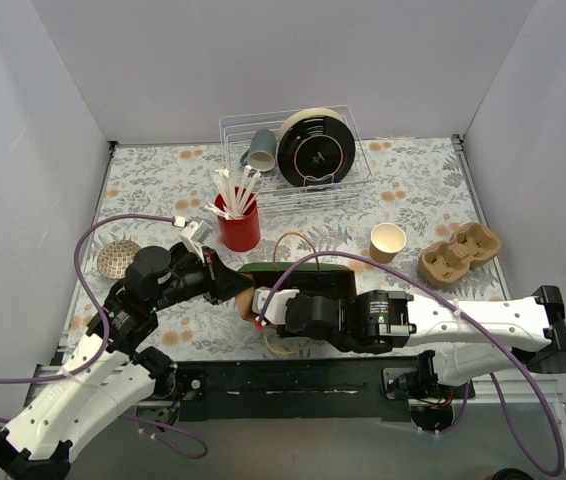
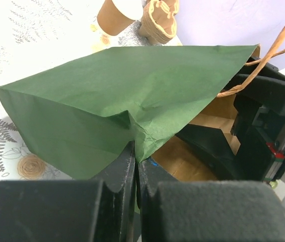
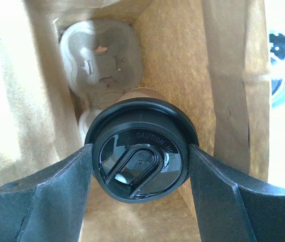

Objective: Pack the takeout coffee

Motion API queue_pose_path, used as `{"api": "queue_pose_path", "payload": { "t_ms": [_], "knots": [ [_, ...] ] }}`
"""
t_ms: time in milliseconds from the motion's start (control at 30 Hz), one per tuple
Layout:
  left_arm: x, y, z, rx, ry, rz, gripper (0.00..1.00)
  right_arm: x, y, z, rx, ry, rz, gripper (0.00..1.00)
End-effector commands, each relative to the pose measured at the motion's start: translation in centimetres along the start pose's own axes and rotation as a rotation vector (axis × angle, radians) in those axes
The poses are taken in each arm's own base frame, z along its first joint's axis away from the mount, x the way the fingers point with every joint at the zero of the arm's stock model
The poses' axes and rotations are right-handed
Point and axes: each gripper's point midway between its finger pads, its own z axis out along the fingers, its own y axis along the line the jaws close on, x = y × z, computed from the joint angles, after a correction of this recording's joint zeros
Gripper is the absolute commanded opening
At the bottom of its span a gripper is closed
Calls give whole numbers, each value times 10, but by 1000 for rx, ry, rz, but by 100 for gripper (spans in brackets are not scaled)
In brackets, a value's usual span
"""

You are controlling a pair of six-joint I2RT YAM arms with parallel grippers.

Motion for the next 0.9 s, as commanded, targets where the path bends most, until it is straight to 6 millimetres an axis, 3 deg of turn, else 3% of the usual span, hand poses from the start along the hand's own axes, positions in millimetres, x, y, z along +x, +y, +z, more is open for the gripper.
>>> {"api": "queue_pose_path", "payload": {
  "t_ms": [0, 133, 233, 267, 467, 700, 867],
  "knots": [
    [-2, -10, -2, 41, -15, -11, 0, 10, -6, -8, 21, 2, 64, 21],
    [-11, 0, 10, 41, -89, 36, 0, 33, -10, -6, 35, 15, 52, 20],
    [-25, 7, 28, 31, -134, 71, 0, 41, -36, 0, 82, -24, 64, 20],
    [-26, 9, 34, 34, -138, 84, 0, 55, -45, 4, 85, -20, 52, 20],
    [-46, 17, 69, -7, -176, 137, 0, 72, -78, 6, 78, -55, 37, 20],
    [-24, -2, 78, 47, -118, 139, 0, 87, -86, 1, 113, 0, -2, 18],
    [-5, -4, 78, 52, -73, 178, 0, 94, -83, 7, 138, -6, -67, 18]
  ]
}}
